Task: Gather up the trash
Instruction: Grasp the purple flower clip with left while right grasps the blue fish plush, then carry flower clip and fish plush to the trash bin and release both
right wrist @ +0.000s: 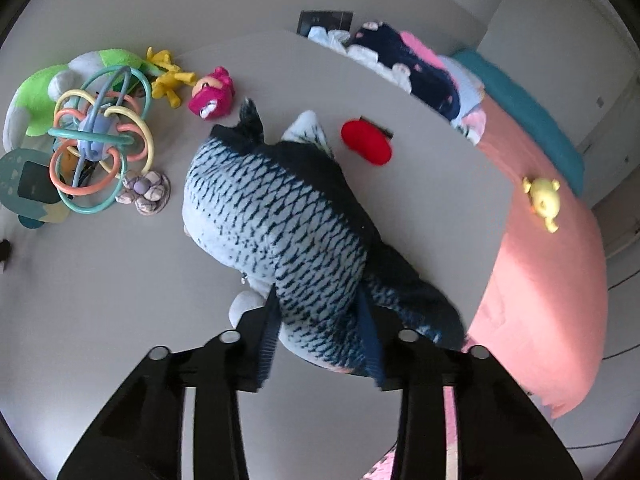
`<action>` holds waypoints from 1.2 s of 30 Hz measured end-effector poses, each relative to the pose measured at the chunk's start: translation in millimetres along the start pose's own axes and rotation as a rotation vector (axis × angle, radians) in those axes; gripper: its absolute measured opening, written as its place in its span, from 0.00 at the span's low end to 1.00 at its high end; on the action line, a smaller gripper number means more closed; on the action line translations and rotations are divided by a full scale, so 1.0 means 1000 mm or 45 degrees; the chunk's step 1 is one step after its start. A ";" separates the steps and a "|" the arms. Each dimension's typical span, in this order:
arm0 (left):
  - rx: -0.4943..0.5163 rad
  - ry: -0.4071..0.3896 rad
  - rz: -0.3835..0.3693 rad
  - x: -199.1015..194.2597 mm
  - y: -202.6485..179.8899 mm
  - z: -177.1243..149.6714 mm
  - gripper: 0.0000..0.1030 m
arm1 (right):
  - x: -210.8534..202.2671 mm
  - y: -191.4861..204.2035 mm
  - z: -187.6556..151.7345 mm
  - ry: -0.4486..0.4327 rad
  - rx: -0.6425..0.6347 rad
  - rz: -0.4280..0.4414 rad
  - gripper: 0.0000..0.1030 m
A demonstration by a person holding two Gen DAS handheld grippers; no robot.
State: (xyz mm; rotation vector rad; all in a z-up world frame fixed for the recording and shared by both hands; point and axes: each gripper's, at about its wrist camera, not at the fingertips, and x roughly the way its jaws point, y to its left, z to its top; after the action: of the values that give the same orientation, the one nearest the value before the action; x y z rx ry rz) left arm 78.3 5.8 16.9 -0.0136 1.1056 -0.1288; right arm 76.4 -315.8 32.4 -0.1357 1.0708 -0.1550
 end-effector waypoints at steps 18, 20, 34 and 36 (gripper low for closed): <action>0.069 -0.110 -0.054 -0.050 -0.036 -0.012 0.10 | -0.048 -0.047 -0.029 -0.067 0.219 0.163 0.14; 0.119 -0.130 -0.059 -0.056 -0.054 -0.013 0.10 | -0.058 -0.056 -0.036 -0.090 0.236 0.162 0.14; 0.435 -0.172 -0.242 -0.080 -0.233 -0.036 0.10 | -0.109 -0.148 -0.114 -0.154 0.405 0.091 0.14; 0.484 -0.167 -0.280 -0.080 -0.264 -0.041 0.10 | -0.112 -0.165 -0.128 -0.154 0.438 0.071 0.14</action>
State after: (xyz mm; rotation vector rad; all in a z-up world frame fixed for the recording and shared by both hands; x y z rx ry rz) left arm -18.9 -244.7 89.3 0.1946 0.9325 -0.5266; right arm -99.5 -460.7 99.1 0.1922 0.9124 -0.2746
